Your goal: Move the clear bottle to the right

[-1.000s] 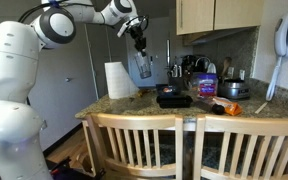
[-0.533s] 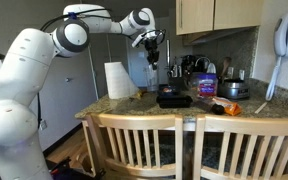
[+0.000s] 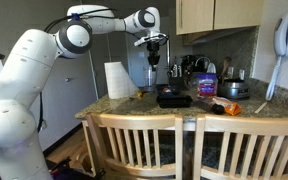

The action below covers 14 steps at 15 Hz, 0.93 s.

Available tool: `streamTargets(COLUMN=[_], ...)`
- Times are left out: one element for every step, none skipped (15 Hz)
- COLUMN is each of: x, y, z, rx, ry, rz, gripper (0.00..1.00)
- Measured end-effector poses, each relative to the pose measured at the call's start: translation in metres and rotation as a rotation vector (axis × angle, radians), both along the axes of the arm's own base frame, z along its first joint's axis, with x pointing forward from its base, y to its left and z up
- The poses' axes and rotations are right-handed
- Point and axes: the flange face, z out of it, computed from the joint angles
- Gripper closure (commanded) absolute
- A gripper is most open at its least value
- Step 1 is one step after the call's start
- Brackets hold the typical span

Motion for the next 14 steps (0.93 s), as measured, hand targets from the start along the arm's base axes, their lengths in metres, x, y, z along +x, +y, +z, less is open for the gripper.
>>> streamTargets(x=[0.002,0.004,0.006,0.008,0.010,0.012,0.012,0.013,0.014,0.014,0.015,0.015,0.015,0.016], y=[0.003,0.007,0.010,0.014,0.017,0.020,0.023,0.024,0.026,0.026,0.026,0.026,0.026,0.026], z=[0.000,0.001,0.001,0.002,0.002,0.004,0.006,0.009,0.011,0.013,0.015,0.017,0.018,0.019], rx=[0.000,0.000,-0.002,-0.004,-0.006,-0.008,-0.011,-0.014,-0.016,-0.019,-0.022,-0.024,-0.026,-0.028], ry=[-0.004,-0.008,-0.013,-0.019,-0.027,-0.033,-0.038,-0.046,-0.053,-0.059,-0.065,-0.070,-0.075,-0.083], rz=[0.006,0.013,0.019,0.026,0.031,0.036,0.040,0.044,0.046,0.047,0.048,0.048,0.047,0.047], gripper=[0.97,0.97,0.64,0.63,0.58,0.50,0.43,0.35,0.29,0.21,0.14,0.08,0.01,0.00])
